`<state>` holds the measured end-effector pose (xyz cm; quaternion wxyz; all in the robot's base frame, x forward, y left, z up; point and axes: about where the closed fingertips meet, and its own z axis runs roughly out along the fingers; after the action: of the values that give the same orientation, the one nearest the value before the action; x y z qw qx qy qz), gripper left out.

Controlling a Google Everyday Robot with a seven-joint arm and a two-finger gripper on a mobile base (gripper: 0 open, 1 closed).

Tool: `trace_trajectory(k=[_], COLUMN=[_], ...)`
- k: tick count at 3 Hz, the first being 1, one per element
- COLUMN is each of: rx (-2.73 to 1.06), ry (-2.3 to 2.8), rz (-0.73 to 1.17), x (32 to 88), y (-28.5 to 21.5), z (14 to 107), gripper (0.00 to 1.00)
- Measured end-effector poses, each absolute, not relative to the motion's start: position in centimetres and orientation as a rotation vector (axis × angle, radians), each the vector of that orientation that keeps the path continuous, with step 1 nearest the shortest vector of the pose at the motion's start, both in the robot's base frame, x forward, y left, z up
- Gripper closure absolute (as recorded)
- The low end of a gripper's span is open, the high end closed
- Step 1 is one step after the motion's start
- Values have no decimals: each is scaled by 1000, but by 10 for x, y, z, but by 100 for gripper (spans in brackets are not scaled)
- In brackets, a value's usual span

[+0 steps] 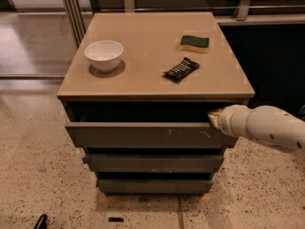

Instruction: Open top drawer

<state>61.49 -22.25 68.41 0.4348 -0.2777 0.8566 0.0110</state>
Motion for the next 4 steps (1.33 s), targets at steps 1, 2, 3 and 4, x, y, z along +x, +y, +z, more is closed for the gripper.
trace_trajectory(k=[1, 2, 3, 4], rx=[-719, -747, -838, -886], ry=[2240, 2328, 2384, 2426], rz=[55, 128, 233, 301], x=[607, 592, 564, 546], y=[-230, -256, -257, -247], z=[694, 716, 717, 711], gripper=[100, 100, 100, 100])
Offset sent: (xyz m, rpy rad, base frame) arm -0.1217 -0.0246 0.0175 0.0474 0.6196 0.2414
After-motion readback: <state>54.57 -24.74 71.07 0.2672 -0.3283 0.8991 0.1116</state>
